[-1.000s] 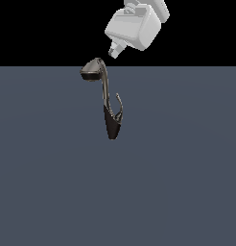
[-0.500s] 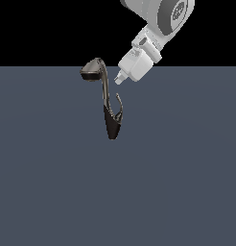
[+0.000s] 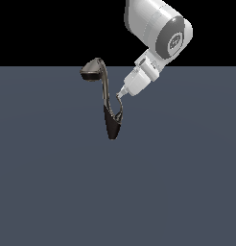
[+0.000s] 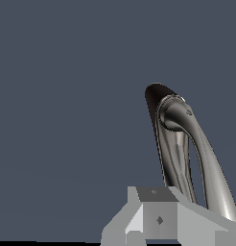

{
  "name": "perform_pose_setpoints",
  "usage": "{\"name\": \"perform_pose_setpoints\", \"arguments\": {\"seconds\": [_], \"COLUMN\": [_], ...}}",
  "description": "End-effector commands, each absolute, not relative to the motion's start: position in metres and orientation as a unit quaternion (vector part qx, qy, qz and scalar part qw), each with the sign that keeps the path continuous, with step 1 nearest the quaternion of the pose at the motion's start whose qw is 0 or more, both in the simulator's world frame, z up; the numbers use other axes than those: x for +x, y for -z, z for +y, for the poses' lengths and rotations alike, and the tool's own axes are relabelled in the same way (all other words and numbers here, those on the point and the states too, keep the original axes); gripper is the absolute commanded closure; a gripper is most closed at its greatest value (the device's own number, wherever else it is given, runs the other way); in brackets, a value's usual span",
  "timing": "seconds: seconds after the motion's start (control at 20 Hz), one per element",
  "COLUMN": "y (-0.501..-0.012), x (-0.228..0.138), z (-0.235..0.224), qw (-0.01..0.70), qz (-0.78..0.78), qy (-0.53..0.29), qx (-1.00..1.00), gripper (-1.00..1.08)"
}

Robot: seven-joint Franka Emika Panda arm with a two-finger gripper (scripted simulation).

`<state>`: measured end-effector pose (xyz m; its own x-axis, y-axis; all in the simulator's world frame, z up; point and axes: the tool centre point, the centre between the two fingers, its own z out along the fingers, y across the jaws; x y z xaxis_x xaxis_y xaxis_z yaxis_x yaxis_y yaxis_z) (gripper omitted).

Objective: Turn on the faucet by rotating a designated handle.

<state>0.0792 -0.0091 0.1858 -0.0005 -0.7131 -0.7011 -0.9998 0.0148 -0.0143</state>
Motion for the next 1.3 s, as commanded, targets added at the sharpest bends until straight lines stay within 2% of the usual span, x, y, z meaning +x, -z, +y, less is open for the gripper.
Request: {"name": "perform_pose_setpoints", "arguments": {"seconds": [0.0, 0.35, 1.25], "y": [-0.180, -0.178, -0.189], "x": [0.082, 0.082, 0.036], "z": [-0.010, -0.011, 0.003], "qw": [0.275, 0.275, 0.275], "qz": [0.664, 0.667, 0.667], "qy": [-0.264, -0.266, -0.266], "qx": [-0.642, -0.640, -0.639], "gripper": [1.08, 1.08, 1.08]}}
